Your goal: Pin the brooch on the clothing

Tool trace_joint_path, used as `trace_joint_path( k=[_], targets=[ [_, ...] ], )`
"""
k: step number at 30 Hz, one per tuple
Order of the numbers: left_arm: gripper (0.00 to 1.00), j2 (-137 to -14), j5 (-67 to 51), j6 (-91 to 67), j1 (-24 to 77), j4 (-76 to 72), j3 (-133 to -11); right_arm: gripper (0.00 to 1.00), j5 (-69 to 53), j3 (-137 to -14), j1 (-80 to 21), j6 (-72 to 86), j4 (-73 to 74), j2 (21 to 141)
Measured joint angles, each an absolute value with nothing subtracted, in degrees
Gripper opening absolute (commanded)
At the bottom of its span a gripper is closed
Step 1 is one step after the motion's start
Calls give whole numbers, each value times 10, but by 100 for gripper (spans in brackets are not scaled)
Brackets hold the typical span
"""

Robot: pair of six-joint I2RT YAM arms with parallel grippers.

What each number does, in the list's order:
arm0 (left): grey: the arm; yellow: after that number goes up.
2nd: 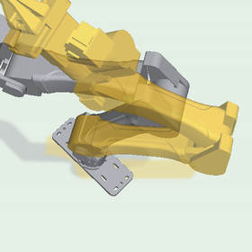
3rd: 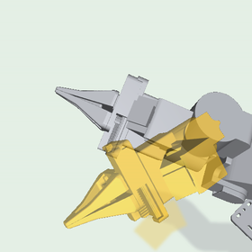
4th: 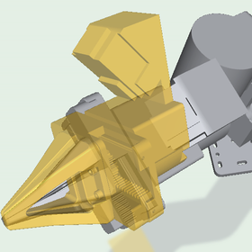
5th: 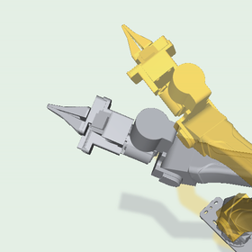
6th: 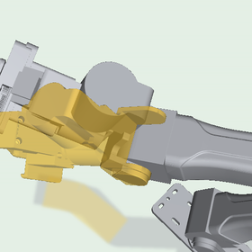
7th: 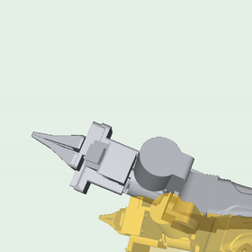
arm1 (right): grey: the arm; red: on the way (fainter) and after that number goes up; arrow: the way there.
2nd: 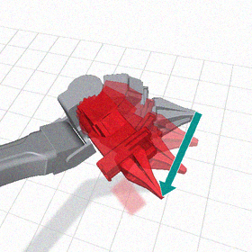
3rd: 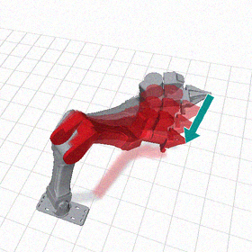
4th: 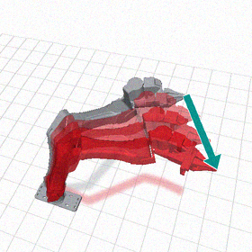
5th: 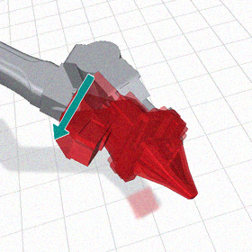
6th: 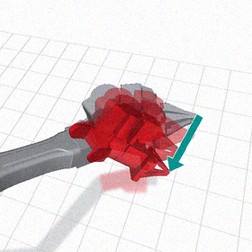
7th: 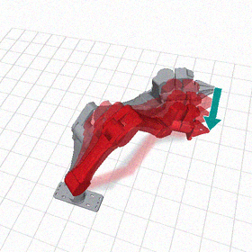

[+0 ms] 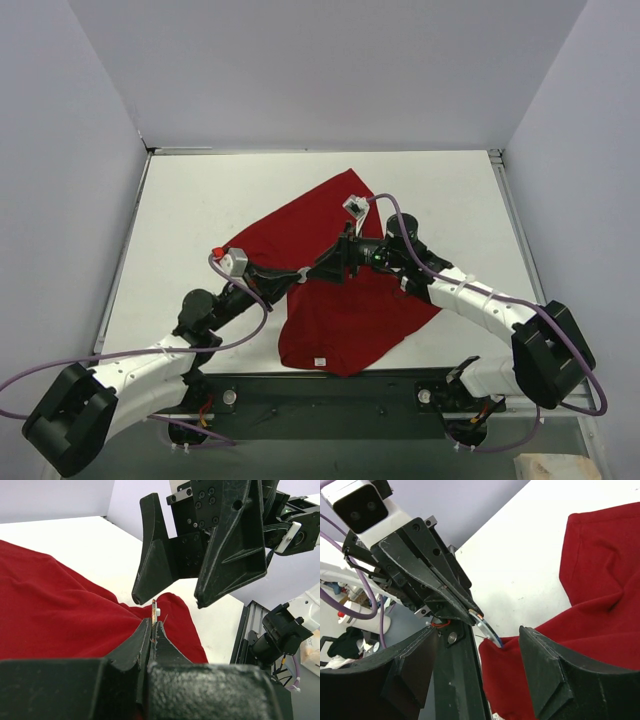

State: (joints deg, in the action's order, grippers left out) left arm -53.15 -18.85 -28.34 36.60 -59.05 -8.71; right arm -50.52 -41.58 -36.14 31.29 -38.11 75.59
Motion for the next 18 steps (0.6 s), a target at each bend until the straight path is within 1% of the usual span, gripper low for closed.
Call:
trace_joint_path(
  k=[4,8,18],
  targets=[
    [0,-540,-196,-295,358,-604,-86,65,-515,-415,-365,330,-398,758],
    [0,-549,-204,-307,352,-621,-83,58,-526,-405,-368,348,-432,758],
    [0,-588,-237,-343,338,-688,-81,53,-542,-389,-369,385,-487,777]
  ],
)
